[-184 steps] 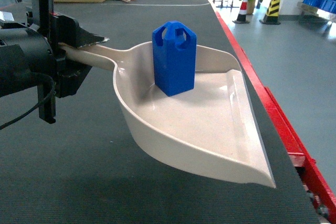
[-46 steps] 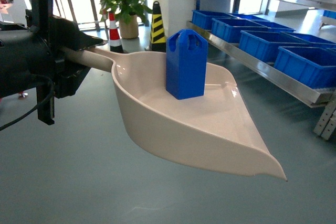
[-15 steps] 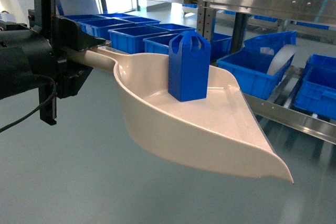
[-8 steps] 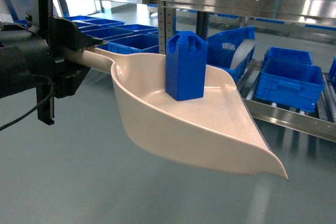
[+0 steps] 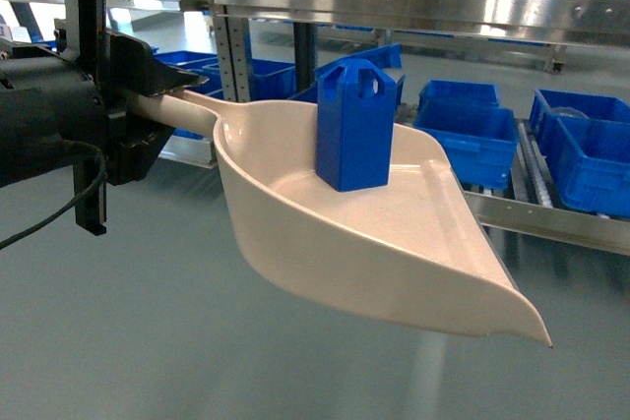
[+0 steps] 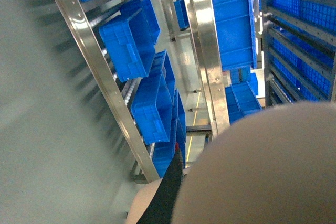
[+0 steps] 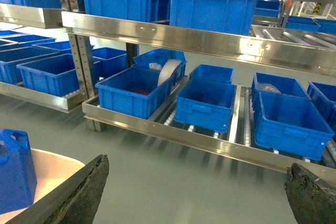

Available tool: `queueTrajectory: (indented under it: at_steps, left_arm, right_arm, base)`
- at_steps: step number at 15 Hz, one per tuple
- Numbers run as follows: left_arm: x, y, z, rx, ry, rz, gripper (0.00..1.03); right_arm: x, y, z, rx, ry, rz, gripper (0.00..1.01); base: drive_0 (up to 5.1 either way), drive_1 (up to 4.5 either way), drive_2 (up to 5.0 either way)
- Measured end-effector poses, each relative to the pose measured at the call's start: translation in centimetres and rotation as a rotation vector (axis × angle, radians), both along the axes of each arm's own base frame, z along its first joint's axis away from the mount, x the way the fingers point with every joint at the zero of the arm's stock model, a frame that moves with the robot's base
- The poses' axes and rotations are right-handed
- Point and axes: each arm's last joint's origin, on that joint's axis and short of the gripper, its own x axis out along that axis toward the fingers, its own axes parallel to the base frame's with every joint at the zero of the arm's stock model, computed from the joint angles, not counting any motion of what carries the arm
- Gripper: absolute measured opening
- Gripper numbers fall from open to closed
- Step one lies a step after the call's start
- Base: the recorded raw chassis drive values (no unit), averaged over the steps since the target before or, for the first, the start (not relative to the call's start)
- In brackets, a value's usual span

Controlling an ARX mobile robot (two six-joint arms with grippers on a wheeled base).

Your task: Place part in tray to right shelf

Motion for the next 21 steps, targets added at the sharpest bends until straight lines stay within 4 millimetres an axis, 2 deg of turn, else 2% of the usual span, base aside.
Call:
queueTrajectory:
  at_steps: [15,18,21]
  left_arm:
    - [0.01,0.04,0.0,0.0,0.0,0.003,0.13]
    - [-0.09,-0.35,0.0,-0.002,0.0,-0.021,0.13]
    - [0.05,0.18,0.0,0.001,0.0,0.011,0.13]
  right_arm:
    - [0.0,0.0,0.0,0.0,0.0,0.0,0.98]
    - [-0.08,-0.03,0.11,0.001,-0.006,-0.001,0.98]
    - [-0.08,-0.03,0.1,0.001,-0.005,-0.001,0.98]
  base:
    - [-1.7,-1.67,-1.7]
    - [-0.3,-0.26,-0.3]
    - [0.0,0.0,0.0]
